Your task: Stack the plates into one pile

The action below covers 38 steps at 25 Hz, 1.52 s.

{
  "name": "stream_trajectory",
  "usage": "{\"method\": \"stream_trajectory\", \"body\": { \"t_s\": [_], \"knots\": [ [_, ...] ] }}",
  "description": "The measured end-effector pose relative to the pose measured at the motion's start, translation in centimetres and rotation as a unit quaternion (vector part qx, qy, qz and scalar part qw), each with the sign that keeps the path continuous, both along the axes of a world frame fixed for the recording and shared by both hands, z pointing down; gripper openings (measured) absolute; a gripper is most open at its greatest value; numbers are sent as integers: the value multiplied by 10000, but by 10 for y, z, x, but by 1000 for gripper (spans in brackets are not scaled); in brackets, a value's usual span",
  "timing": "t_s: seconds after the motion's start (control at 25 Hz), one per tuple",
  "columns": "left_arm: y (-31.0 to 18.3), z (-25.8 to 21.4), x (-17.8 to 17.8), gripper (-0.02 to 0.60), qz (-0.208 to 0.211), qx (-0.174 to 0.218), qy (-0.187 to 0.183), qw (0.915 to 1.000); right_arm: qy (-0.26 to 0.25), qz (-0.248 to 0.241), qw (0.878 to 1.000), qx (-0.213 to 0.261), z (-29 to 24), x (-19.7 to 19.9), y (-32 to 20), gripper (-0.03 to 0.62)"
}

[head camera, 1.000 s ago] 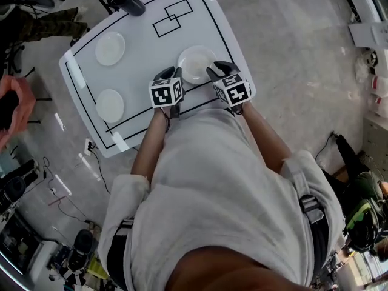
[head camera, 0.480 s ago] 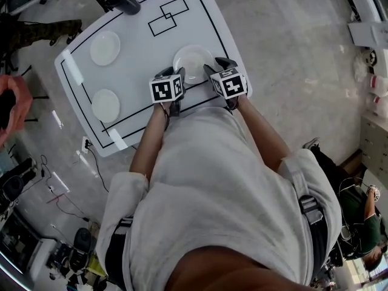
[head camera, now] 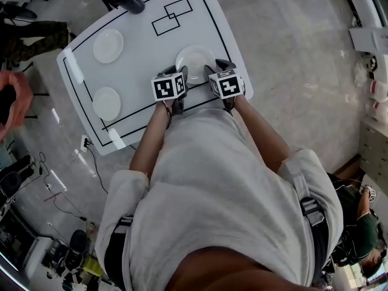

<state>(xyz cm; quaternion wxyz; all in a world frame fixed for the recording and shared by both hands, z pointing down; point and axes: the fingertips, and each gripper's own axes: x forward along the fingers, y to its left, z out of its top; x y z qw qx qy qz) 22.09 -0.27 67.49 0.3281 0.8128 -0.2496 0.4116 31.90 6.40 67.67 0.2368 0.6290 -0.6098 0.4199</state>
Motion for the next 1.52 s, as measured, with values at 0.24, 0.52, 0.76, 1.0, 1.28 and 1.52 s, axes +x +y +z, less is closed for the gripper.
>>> {"method": "stream_trajectory", "body": {
  "t_s": [0.24, 0.52, 0.76, 1.0, 1.28, 1.52],
  "knots": [
    [-2, -6, -7, 155, -39, -24, 65, 10000, 15, 7, 10000, -24, -3, 1, -2, 120],
    [-12, -20, -24, 155, -218, 226, 145, 9994, 164, -281, 9994, 147, -18, -18, -15, 144],
    [-20, -28, -55, 155, -552, 295, 144, 9979, 156, -589, 9978, 253, -27, -45, -29, 144],
    [-33, -39, -90, 155, -837, 459, 137, 9953, 147, -894, 9951, 399, -35, -76, -49, 146],
    [-41, -48, -125, 154, -1182, 575, 118, 9913, 181, -1279, 9901, 556, -47, -108, -69, 155],
    [-45, -55, -146, 154, -1407, 661, 156, 9877, 217, -1557, 9856, 626, -52, -128, -79, 154]
  ]
}}
